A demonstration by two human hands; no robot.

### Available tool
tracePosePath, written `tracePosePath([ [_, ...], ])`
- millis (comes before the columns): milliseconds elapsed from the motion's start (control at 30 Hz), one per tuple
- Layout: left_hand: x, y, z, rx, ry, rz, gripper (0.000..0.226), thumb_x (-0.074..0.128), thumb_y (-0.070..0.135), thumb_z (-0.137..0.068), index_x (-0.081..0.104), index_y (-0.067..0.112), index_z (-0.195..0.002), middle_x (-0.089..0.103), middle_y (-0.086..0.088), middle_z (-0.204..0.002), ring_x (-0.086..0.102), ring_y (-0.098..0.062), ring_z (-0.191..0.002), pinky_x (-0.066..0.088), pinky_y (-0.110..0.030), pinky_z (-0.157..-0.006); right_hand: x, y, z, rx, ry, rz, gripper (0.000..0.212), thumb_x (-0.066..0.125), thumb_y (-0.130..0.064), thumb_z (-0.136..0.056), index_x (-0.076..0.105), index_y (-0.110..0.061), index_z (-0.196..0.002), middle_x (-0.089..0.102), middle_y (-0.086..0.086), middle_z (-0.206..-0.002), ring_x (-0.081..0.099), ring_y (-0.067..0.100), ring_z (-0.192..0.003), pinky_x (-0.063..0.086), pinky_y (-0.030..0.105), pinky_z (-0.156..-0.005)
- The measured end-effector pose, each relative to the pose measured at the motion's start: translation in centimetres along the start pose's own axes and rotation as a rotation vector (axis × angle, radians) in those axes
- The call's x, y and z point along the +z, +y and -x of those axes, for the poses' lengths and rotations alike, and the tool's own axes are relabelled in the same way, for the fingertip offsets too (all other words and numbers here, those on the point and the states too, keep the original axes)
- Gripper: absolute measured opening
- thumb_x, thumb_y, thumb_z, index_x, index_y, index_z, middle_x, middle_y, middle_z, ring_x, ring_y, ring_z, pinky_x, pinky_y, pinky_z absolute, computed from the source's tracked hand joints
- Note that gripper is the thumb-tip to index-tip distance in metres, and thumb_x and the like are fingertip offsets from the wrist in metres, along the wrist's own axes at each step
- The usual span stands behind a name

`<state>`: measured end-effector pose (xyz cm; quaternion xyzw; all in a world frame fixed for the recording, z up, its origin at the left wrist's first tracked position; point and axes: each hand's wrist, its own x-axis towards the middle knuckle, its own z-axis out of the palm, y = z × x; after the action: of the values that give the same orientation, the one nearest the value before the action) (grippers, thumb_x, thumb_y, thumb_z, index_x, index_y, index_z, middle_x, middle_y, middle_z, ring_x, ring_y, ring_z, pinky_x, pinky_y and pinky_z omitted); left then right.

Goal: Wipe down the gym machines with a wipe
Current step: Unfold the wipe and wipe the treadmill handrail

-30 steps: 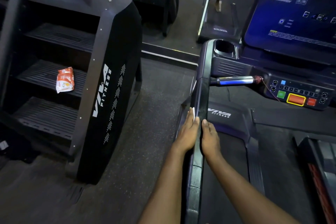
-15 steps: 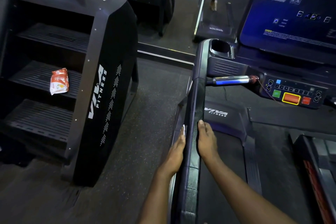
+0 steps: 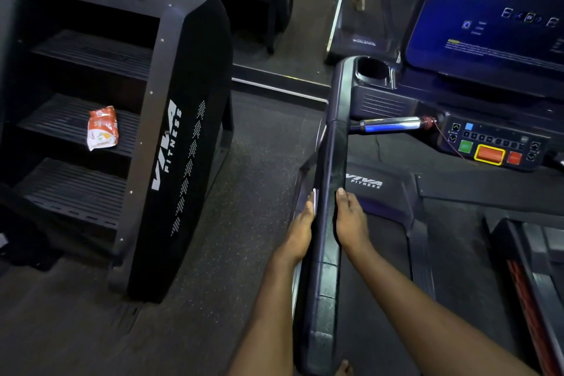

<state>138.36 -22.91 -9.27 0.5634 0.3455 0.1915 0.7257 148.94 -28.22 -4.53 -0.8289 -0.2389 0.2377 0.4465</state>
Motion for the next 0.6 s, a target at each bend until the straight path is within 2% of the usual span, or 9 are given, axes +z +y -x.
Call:
tracePosePath([
  [167,0.2,-2.6,5.9,-0.030,-0.003,0.002,0.085,0.028,0.082,-0.093,0.042,0.024,-0.154,0.046,0.004,-0.156,0.038,-0.010,-0.146,0.027,-0.045,-0.124,0.0,-0.1,0.4,0.030,0.002,-0.036,0.045,0.038,-0.049,-0.106,0.064,-0.013,-0.109,0.069,0.008,-0.109,0.061,0.026,-0.103,0.038,0.032,-0.083],
  [367,0.4,-4.6,10.3,-0.067,-0.024,-0.001,0.070,0.027,0.075,-0.098,0.038,0.035,-0.154,0.040,0.009,-0.159,0.033,-0.011,-0.149,0.025,-0.049,-0.124,-0.1,-0.7,0.9,0.038,0.018,-0.031,0.044,0.038,-0.047,-0.107,0.061,-0.010,-0.102,0.064,0.004,-0.099,0.056,0.023,-0.096,0.035,0.031,-0.079],
  [500,0.5,-3.1,10.9,0.011,-0.019,-0.002,0.074,0.026,0.070,-0.097,0.025,0.031,-0.160,0.025,0.020,-0.164,0.018,0.003,-0.151,0.014,-0.038,-0.128,0.0,-0.6,1.2,0.040,0.022,-0.030,0.045,0.037,-0.048,-0.107,0.063,-0.012,-0.103,0.065,0.004,-0.103,0.057,0.024,-0.099,0.036,0.031,-0.082],
  [600,0.5,-1.9,9.5,0.036,-0.036,-0.011,0.074,0.026,0.067,-0.098,0.021,0.028,-0.161,0.019,0.021,-0.165,0.015,0.008,-0.149,0.011,-0.036,-0.128,0.0,-0.7,1.4,0.043,0.021,-0.017,0.045,0.036,-0.047,-0.107,0.062,-0.011,-0.104,0.064,0.004,-0.101,0.056,0.024,-0.098,0.034,0.030,-0.081],
])
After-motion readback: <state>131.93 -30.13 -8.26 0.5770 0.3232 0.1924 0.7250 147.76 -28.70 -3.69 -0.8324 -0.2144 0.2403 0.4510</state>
